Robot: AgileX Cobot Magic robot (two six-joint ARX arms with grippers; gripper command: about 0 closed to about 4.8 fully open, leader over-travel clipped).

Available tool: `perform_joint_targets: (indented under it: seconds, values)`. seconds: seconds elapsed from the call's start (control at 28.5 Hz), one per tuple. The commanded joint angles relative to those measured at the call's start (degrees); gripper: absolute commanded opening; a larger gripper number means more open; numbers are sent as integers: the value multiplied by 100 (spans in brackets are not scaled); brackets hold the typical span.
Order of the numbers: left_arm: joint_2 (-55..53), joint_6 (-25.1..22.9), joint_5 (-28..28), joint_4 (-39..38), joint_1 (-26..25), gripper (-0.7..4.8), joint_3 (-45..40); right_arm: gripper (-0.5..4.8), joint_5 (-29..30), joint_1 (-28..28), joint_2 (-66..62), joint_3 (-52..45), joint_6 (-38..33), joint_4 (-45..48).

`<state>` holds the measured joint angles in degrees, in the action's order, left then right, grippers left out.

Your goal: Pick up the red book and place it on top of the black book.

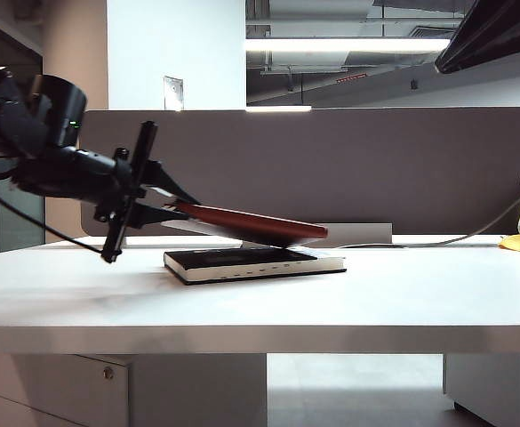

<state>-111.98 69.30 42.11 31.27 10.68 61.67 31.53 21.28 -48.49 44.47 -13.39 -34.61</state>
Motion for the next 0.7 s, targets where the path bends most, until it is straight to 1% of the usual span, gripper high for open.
perform_joint_targets:
  seconds: [0.04,0.14,0.21,0.39,0.56,0.7]
  values:
    - [28,-70,-44,-107,55,-6,262,-1,13,2,15,20,33,33]
    - [9,-114,-140,-400,55,-6,262,-1,11,2,15,20,35,15]
    - [7,-328,-234,-601,55,-6,262,-1,11,2,15,20,35,15]
    - [-98,-319,-291,-592,59,-6,267,-1,11,2,15,20,35,15]
    - [-389,-133,-365,-448,168,-6,295,-1,11,2,15,20,33,13]
    - [-501,-111,-391,-461,201,-6,483,-1,11,2,15,20,35,13]
